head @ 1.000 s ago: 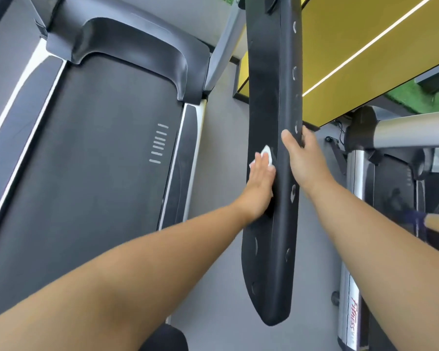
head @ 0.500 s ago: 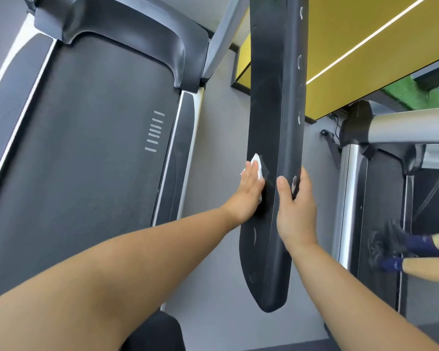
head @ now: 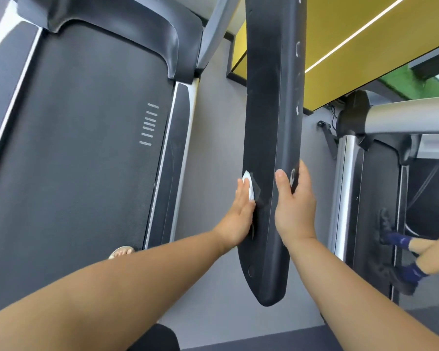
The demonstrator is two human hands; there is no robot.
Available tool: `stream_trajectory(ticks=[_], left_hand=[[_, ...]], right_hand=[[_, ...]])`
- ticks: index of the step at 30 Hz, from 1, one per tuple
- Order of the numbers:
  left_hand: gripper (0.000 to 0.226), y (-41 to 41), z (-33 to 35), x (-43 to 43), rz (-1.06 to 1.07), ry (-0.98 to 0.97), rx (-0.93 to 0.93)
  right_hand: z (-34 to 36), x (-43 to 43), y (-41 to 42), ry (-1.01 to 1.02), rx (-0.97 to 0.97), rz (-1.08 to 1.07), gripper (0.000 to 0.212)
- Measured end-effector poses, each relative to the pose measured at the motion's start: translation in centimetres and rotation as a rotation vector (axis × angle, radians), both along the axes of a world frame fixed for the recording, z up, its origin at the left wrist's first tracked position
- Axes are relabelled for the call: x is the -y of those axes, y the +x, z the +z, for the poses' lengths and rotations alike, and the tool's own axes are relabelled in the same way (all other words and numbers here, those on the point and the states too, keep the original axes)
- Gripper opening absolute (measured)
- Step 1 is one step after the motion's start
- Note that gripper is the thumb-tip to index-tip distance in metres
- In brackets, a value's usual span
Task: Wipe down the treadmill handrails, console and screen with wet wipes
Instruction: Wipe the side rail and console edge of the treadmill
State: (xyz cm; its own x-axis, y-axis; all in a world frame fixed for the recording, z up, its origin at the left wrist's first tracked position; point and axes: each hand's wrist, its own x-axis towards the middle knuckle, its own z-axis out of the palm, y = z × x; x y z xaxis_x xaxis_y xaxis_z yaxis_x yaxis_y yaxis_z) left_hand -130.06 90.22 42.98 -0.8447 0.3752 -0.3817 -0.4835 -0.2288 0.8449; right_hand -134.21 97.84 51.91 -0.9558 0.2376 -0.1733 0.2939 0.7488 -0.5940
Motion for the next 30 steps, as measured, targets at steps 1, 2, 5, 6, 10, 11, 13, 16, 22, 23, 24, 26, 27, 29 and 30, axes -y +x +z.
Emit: stream_trajectory(ticks=[1,2,5,6,10,11,13,16,22,23,24,26,27,29,30], left_hand=[[0.053,1.4,0.0,-0.2,-0.012,-0.008,-0.017],[0.052,2.3,-0.2,-0.4,-0.017,-0.022,-0.023],[0.052,0.8,-0.3,0.0,-0.022,-0.019,0.013],[0.052,-0.6,-0.1,0.3,-0.012,-0.012,0.031],[0.051,-1.3,0.6,0.3,0.034,-0.010,0.015],[0.052,0.4,0.3,0.0,0.018,-0.028,-0.027],[0.054,4.1,0.0,-0.5,-0.024,-0.031,-0.047],[0.053,5.6,-0.2,-0.7,-0.057,-0.039,-0.011],[0.052,0.4,0.8,0.3,-0.047,-0.090,-0.015],[0.053,0.9,0.9,0.3,-0.053,-0.090,-0.018],[0.054,2.1,1.0,0.2,-0.067,-0.084,-0.028],[0.055,5.6,1.3,-0.3,-0.106,-0.078,-0.070],[0.054,7.3,1.3,-0.5,-0.117,-0.079,-0.080],[0.054,8.3,0.9,-0.9,-0.123,-0.077,-0.058],[0.054,7.6,0.7,-0.8,-0.119,-0.075,-0.036]], right_hand=[[0.0,0.0,0.0,0.000,0.000,0.000,0.056],[-0.1,0.0,0.0,0.001,0.000,0.001,0.056],[-0.1,-0.1,0.1,-0.009,-0.009,-0.004,0.055],[-0.2,-0.1,0.0,-0.014,-0.009,-0.006,0.056],[-0.3,-0.1,0.0,-0.034,-0.014,-0.013,0.056],[-0.3,-0.1,0.0,-0.036,-0.019,-0.015,0.057],[-0.3,-0.2,0.0,-0.029,-0.017,-0.024,0.058],[-0.4,-0.2,0.0,-0.028,-0.017,-0.031,0.057],[-0.3,-0.1,-0.1,-0.003,-0.038,-0.013,0.054],[-0.3,-0.1,-0.1,-0.002,-0.042,-0.010,0.053],[-0.4,-0.2,-0.1,-0.003,-0.042,-0.011,0.054],[-0.6,-0.4,-0.2,-0.005,-0.040,-0.009,0.055],[-0.7,-0.5,-0.2,-0.004,-0.040,-0.008,0.054],[-0.8,-0.5,-0.2,-0.001,-0.046,-0.002,0.054],[-0.8,-0.5,-0.2,-0.001,-0.049,0.001,0.054]])
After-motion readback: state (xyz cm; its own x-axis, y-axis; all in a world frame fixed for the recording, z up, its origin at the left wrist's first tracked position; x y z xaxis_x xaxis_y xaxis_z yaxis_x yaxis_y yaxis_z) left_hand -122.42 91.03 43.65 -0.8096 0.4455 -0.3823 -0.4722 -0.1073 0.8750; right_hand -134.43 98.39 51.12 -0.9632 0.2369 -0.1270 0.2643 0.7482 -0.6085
